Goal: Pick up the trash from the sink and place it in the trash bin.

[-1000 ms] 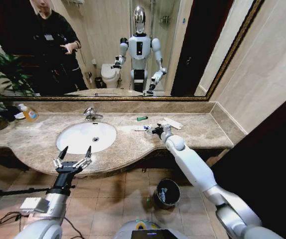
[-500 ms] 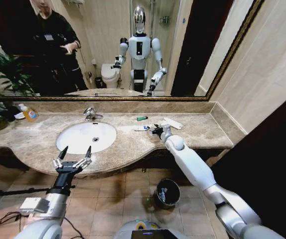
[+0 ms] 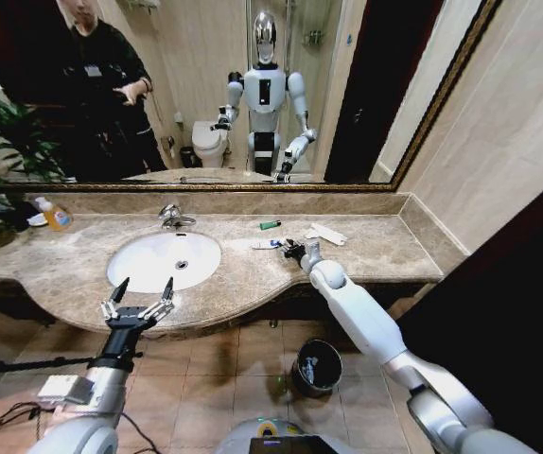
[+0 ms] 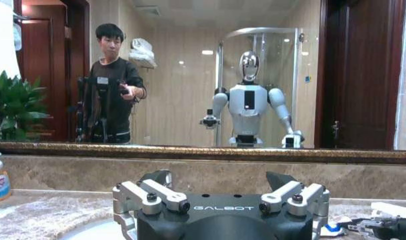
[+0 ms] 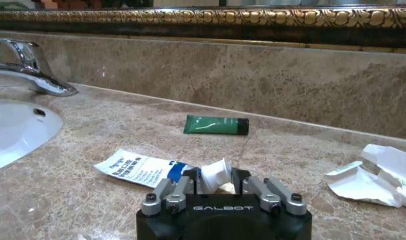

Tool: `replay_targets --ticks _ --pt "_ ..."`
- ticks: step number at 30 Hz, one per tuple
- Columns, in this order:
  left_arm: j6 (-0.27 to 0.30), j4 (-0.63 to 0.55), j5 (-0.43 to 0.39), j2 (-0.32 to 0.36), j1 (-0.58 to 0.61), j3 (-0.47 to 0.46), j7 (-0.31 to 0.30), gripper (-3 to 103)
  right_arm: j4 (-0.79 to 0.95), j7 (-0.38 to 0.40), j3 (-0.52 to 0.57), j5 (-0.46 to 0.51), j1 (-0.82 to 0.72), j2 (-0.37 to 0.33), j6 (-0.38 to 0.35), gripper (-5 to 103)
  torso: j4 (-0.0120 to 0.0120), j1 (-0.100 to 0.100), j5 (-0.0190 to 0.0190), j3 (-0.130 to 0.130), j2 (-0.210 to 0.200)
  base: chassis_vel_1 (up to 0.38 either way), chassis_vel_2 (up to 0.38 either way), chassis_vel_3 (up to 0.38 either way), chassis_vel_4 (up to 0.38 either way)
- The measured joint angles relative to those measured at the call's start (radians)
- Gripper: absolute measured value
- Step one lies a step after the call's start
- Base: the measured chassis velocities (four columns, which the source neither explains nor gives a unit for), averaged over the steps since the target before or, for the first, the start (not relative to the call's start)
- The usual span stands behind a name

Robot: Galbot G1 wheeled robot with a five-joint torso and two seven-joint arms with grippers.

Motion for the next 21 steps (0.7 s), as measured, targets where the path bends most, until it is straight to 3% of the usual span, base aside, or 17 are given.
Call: replay_targets --ticks 8,21 --pt "0.000 0.000 0.000 0.000 0.000 0.000 0.000 100 0.010 0.005 0.009 -0.002 -0.012 -0.003 0.002 20 0.0001 0.000 0.0000 0.000 0.000 0.000 0.000 0.000 0.000" --pt "0.000 0.000 0.000 0.000 0.000 0.000 0.000 100 0.072 0.025 0.027 0.009 -0.046 -0.019 0.001 20 0.0001 0.000 0.0001 0.000 0.000 0.000 0.000 0.000 0.000"
